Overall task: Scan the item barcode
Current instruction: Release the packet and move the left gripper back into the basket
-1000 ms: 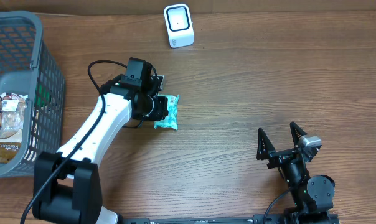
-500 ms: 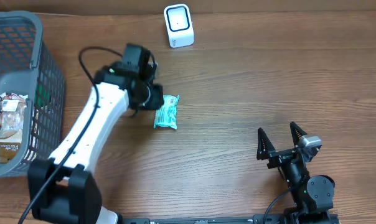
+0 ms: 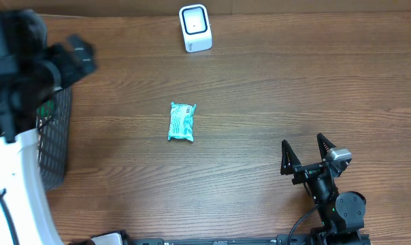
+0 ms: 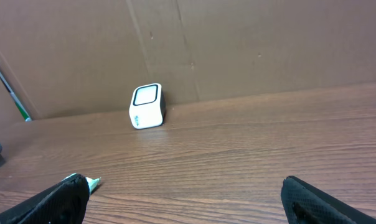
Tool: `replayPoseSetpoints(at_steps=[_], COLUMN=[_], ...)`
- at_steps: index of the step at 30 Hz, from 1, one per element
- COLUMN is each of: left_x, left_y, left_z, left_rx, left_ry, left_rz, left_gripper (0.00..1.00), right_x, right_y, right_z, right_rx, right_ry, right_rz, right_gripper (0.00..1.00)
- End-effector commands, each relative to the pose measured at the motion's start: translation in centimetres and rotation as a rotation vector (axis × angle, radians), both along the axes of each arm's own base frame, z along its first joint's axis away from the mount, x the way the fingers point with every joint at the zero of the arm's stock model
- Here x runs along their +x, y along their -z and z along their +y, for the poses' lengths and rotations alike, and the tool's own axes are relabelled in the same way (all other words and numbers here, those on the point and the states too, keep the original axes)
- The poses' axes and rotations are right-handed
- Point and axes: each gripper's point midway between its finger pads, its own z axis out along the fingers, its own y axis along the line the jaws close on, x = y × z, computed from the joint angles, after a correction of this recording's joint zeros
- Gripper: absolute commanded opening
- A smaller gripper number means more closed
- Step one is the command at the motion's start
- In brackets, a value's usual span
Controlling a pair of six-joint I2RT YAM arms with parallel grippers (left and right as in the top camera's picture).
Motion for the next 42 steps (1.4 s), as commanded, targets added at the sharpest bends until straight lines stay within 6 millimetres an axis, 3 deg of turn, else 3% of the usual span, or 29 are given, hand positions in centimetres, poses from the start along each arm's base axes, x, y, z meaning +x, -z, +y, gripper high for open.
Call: replayPoseSetpoints(at_steps=[1, 3, 6, 12, 16, 24, 30, 33, 42], left_x=[-2.7, -4.1, -5.5, -7.3, -7.1, -5.3, -3.4, -0.8, 3.0], left_y=[-0.5, 0.3, 2.1, 7.8, 11.4, 16.8, 18.6, 19.4, 24.6], left_z=[6.4, 9.6, 12.7, 16.4, 18.1, 19.9, 21.1, 20.4, 19.3], left_rx=[-0.009, -0.014, -0.024, -0.029, -0.021, 0.090, 0.116, 0.101, 0.032], left_ry=[-0.307, -0.411, -0.510, -0.579, -0.558, -0.353, -0.292, -0.141, -0.012], left_rz=[-0.007, 0.016, 0.058, 0.173, 0.197, 0.314, 0.317, 0.258, 0.269], left_gripper=[1.00, 1.00, 1.00, 0.97, 0.95, 0.96, 0.88, 0.88, 0.90], right_x=[0.1, 0.1, 0.1, 0.1, 0.1, 0.1, 0.1, 0.1, 0.1], right_y=[0.4, 0.4, 0.4, 0.4, 0.4, 0.4, 0.4, 0.4, 0.4], right_z=[-0.2, -0.2, -0.2, -0.2, -0.2, -0.2, -0.2, -0.2, -0.2], right_rx=[-0.005, -0.005, -0.005, -0.005, -0.005, -0.005, -0.005, -0.005, -0.005], right_ry=[0.011, 0.011, 0.011, 0.011, 0.011, 0.011, 0.011, 0.011, 0.011], right_rz=[0.003, 0.003, 0.003, 0.003, 0.003, 0.003, 0.003, 0.003, 0.003], right_gripper=[1.00, 1.00, 1.00, 1.00, 1.00, 1.00, 1.00, 1.00, 1.00])
